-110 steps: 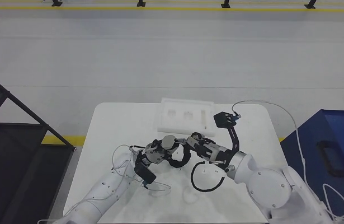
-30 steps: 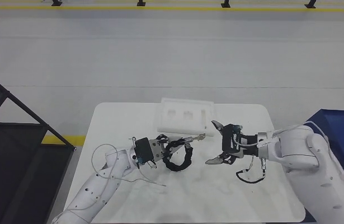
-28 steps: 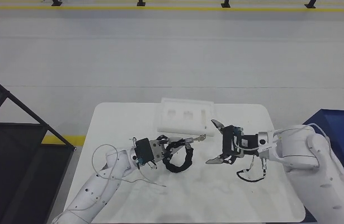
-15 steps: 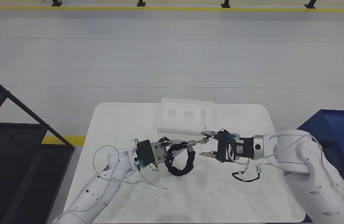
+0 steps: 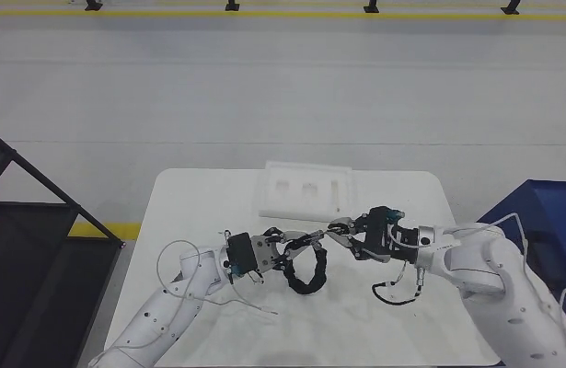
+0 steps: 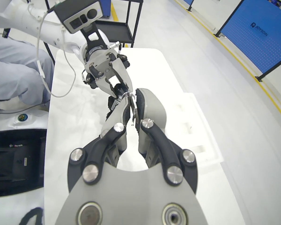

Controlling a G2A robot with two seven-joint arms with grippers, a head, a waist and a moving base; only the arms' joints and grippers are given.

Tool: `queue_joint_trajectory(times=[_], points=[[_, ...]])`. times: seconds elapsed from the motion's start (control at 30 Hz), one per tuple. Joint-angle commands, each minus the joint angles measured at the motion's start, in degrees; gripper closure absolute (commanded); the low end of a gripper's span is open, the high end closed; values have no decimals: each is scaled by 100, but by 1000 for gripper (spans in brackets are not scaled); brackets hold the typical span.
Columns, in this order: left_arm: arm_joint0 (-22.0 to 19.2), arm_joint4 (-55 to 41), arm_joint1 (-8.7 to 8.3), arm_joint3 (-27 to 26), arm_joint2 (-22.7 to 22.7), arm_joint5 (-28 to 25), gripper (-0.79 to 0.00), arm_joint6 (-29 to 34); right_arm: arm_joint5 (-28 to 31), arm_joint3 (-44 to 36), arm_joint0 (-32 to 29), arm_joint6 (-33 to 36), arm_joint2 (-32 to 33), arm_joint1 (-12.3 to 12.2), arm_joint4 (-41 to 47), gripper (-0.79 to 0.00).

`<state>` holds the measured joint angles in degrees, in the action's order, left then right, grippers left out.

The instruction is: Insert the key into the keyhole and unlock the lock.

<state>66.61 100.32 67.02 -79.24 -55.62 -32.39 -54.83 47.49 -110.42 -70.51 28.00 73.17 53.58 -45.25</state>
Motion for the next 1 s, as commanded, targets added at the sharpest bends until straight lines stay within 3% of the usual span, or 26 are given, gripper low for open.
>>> queue_joint_trajectory(times=[0.0, 0.47, 0.97], points=[[-8, 10, 0, 5, 14, 23, 0, -17, -271, -19, -52, 250, 5, -10, 260, 0], [-98, 257, -2, 90, 154, 274, 0, -188, -2108, -244, -470, 1545, 151, -68, 2266, 0], [-199, 513, -2, 330, 314, 450, 0, -220, -2455, -190, -536, 1785, 241, -93, 2366, 0]])
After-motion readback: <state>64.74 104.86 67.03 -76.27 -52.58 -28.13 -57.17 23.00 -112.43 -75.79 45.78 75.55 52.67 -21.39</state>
